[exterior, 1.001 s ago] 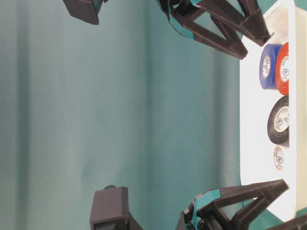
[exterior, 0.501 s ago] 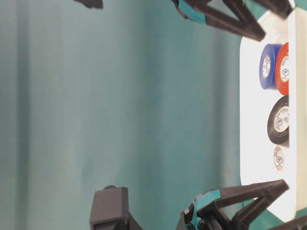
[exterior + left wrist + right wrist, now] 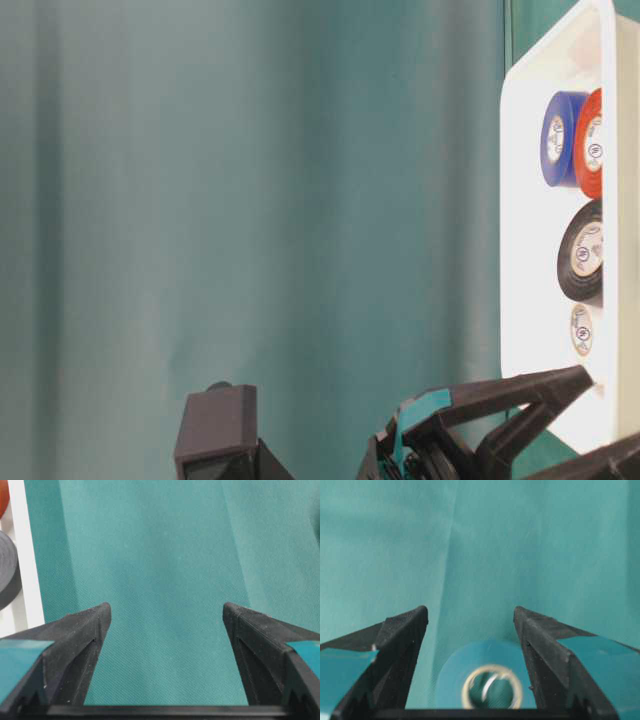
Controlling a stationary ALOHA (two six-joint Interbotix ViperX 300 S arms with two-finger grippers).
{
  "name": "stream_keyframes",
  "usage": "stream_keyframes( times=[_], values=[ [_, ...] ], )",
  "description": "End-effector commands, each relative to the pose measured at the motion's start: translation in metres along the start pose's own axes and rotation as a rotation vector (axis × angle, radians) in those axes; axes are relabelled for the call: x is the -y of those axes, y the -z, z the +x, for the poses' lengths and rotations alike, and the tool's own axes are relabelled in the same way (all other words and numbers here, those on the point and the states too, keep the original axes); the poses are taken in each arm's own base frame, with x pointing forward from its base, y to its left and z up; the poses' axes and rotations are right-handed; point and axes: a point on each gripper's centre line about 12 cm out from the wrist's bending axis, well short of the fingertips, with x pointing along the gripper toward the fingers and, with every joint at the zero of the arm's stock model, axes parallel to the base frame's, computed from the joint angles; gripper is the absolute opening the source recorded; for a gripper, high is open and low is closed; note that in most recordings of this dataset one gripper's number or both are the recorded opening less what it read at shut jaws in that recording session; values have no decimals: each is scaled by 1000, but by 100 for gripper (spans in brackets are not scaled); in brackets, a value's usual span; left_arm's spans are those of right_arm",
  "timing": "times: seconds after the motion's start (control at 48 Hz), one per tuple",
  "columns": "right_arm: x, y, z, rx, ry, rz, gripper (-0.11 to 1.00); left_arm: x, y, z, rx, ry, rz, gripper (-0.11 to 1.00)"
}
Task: Put the tape alternately from left to right into the white case.
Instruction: 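Lower the right gripper onto the teal tape roll and grip it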
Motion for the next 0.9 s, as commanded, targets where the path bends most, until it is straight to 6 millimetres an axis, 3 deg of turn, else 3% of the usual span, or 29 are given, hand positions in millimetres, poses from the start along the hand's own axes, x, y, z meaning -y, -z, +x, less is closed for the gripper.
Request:
stream_keyframes(
  times=[0.0, 0.375, 0.876],
  values=[
    [-6, 1, -4, -6, -10, 20, 65, -1, -14, -5, 47, -6, 1, 78],
    [-10, 18, -3, -75, 0, 85, 65, -3, -16, -3, 47, -8, -1, 77],
    [-2, 37, 18, -227, 84, 116, 65, -2, -13, -3, 41, -7, -3, 77]
  ],
)
